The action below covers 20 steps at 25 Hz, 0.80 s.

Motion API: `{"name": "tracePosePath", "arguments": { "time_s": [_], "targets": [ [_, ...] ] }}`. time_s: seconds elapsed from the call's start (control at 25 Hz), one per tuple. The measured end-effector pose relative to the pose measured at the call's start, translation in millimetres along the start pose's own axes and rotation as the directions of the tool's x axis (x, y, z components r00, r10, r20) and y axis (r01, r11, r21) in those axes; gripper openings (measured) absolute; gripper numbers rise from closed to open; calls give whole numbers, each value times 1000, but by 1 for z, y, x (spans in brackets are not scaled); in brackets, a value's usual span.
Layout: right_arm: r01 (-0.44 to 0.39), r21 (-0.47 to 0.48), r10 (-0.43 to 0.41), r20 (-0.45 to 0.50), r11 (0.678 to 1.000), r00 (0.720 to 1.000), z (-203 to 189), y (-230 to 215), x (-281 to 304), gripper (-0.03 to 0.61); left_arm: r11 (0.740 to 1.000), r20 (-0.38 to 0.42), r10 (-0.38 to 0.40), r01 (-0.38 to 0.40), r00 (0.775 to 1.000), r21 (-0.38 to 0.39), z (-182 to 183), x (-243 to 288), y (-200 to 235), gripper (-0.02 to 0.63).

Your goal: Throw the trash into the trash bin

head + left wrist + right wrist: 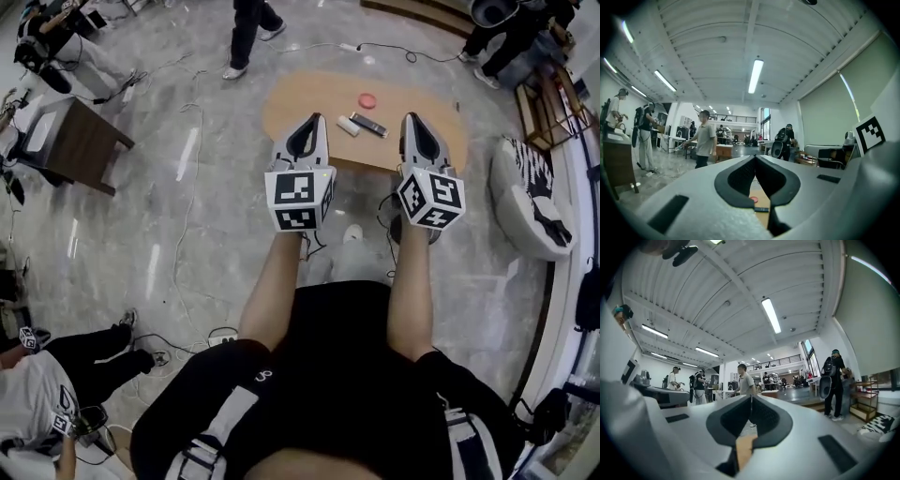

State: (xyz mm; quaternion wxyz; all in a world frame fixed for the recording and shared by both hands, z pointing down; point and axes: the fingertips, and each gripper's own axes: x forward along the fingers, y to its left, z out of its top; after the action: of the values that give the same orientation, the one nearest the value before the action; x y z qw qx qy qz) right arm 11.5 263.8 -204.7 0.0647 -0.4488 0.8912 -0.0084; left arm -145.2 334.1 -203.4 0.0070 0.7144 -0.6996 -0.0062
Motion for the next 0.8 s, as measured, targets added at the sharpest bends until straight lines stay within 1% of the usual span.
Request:
{"name": "tracePosePath", "arguments": {
  "time_s": [0.12,0.2,0.36,0.44,0.56,0.68,0.8],
  "targets": [
    [-14,12,14,-33,1000,999,-10,-56,67,12,1000,0,15,-15,1000,-7,1,86,-6,5],
    [-24,19,25,-57,1000,998,-13,-85,103,12,1000,-12,23,-23,1000,-2,2,133,-9,5],
    [-42,30,45,-81,999,996,-12,-127,152,13,999,-48,39,-39,998,-9,0,197,-9,5],
    [-62,35,65,-91,997,994,-14,-136,173,14,998,-67,54,-55,996,-14,-4,217,-1,5],
    [-108,44,114,-142,993,983,-39,-134,193,13,995,-117,90,-94,989,-27,-26,234,14,5],
    [-146,65,157,-225,987,961,-84,-126,208,14,989,-184,130,-140,974,-43,-63,245,34,5],
    [-143,98,167,-326,985,931,-140,-120,218,14,984,-282,156,-175,947,-44,-115,252,57,5]
  ]
}}
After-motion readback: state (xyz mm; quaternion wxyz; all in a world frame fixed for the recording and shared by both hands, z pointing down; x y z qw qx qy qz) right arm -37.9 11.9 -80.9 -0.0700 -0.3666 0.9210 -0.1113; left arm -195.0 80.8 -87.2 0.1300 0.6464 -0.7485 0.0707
